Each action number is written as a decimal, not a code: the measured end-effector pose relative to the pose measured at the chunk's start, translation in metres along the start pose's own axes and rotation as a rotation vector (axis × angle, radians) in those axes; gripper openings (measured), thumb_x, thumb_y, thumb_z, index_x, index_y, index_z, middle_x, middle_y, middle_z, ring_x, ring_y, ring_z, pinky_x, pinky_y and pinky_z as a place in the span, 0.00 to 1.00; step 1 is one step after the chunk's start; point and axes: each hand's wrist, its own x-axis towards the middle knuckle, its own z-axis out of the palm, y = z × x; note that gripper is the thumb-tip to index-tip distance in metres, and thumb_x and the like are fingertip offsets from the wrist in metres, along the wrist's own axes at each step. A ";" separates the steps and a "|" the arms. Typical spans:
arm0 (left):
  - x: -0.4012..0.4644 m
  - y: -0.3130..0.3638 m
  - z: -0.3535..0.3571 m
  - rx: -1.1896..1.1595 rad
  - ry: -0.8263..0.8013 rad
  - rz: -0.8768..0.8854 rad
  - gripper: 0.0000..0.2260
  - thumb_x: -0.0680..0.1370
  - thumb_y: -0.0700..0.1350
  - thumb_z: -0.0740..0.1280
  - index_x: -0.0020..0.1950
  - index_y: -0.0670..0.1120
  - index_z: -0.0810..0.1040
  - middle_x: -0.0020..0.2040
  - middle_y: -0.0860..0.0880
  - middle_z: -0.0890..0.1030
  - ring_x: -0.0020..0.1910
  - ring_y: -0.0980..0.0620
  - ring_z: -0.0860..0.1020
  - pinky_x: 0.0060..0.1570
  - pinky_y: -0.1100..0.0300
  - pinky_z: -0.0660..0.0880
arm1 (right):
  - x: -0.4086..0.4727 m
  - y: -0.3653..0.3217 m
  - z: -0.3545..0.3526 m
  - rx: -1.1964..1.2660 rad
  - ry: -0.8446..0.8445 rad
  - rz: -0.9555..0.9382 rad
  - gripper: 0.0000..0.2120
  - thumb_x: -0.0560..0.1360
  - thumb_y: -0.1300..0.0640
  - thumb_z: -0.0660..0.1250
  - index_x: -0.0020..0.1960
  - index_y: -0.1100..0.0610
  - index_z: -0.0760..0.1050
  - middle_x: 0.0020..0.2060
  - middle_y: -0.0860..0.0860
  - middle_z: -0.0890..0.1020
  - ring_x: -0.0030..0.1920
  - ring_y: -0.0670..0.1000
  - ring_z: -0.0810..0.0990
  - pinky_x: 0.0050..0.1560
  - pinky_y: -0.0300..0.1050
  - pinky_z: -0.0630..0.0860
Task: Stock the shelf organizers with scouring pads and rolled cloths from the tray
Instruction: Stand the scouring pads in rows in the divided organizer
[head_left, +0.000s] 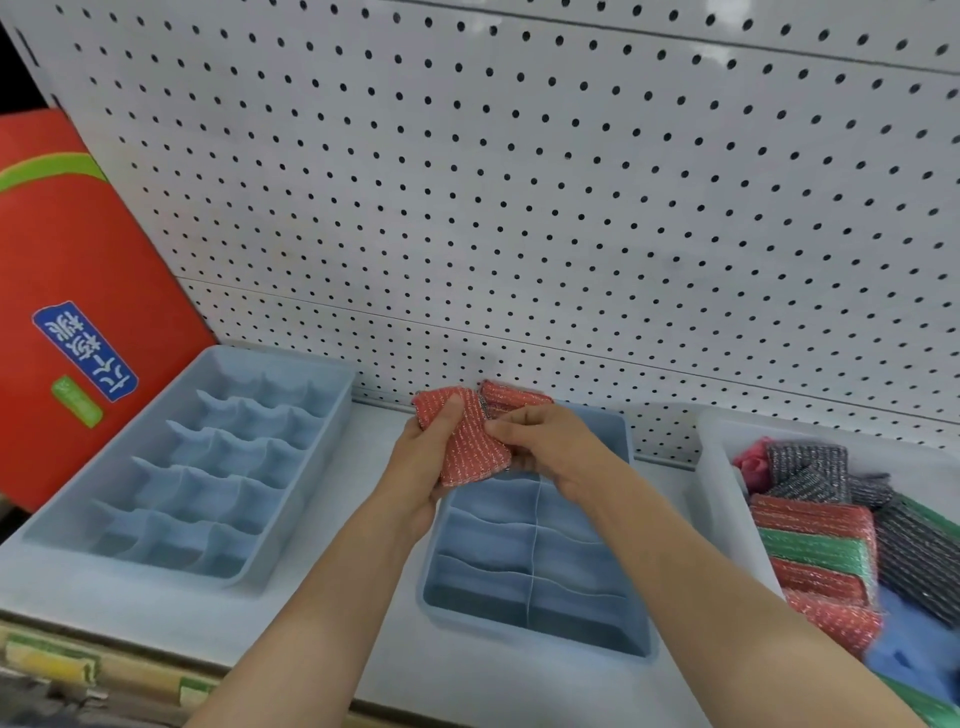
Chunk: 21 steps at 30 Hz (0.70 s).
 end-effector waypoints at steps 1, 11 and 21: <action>0.000 -0.001 0.000 0.019 -0.001 0.011 0.22 0.78 0.55 0.68 0.70 0.47 0.71 0.58 0.46 0.83 0.53 0.48 0.84 0.45 0.56 0.81 | -0.002 0.000 -0.002 0.040 -0.018 0.007 0.07 0.73 0.58 0.75 0.47 0.61 0.82 0.47 0.60 0.86 0.46 0.56 0.84 0.54 0.54 0.82; 0.003 0.000 -0.005 -0.014 0.028 0.021 0.18 0.81 0.50 0.65 0.69 0.47 0.72 0.58 0.45 0.83 0.54 0.46 0.83 0.44 0.53 0.81 | -0.004 -0.005 0.002 0.325 0.002 0.077 0.10 0.75 0.61 0.72 0.55 0.62 0.79 0.48 0.56 0.85 0.46 0.53 0.84 0.47 0.50 0.83; 0.012 -0.004 -0.032 -0.164 0.233 -0.046 0.14 0.82 0.41 0.63 0.68 0.45 0.74 0.59 0.43 0.81 0.54 0.43 0.81 0.48 0.47 0.80 | 0.029 0.019 -0.021 -0.750 0.520 -0.397 0.10 0.73 0.52 0.73 0.55 0.50 0.83 0.46 0.50 0.82 0.59 0.51 0.72 0.47 0.42 0.69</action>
